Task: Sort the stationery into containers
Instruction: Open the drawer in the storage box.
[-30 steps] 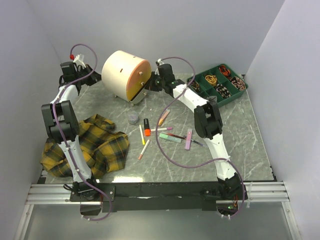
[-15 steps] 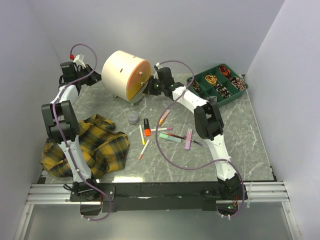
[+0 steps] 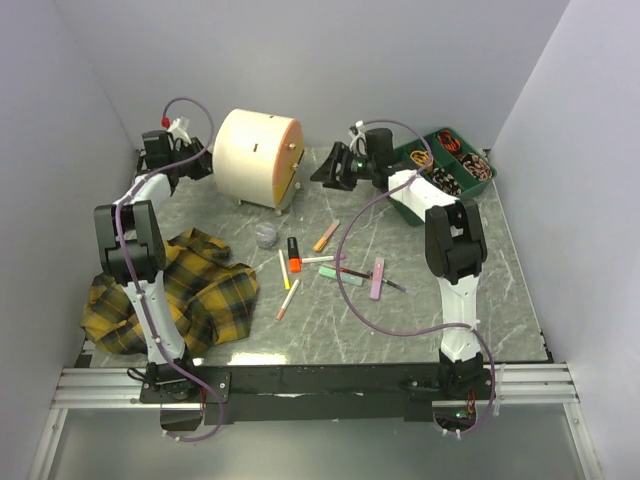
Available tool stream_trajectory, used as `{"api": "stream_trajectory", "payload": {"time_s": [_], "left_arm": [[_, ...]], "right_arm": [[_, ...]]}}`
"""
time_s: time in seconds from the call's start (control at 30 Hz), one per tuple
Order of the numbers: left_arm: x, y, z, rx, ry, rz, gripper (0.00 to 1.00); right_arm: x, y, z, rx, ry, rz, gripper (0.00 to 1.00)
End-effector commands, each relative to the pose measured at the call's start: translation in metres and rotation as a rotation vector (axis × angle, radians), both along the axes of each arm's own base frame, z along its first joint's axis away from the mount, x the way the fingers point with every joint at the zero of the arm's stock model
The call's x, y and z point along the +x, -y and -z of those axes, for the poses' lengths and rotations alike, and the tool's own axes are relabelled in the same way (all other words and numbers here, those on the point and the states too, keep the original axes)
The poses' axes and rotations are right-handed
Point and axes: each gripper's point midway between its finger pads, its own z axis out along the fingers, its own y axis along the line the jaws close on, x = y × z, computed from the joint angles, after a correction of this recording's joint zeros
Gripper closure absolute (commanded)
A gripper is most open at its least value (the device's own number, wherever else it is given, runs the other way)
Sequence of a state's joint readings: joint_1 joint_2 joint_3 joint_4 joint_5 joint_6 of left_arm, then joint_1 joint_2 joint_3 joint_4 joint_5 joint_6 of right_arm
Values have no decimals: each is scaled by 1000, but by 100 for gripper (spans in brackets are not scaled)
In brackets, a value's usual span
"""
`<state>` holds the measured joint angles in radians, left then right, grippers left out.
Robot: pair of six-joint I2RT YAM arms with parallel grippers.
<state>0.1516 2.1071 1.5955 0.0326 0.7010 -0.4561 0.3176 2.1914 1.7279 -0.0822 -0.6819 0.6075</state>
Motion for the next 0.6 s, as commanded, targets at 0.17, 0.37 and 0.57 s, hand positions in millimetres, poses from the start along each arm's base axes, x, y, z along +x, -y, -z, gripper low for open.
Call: {"api": "stream_trajectory", "payload": {"time_s": [0.17,0.37,0.57], "left_arm": [[-7,-41,-18,176,-23,-189,22],[-33,-118,-14,277,-89,-302,10],[-53,-150,-34,334,-76,-298,9]], "right_arm": [[9,-29,-97,210,163,-98,42],[27,-6,-81,237,144,-57,47],[47,6,-72,250,145,-33,49]]}}
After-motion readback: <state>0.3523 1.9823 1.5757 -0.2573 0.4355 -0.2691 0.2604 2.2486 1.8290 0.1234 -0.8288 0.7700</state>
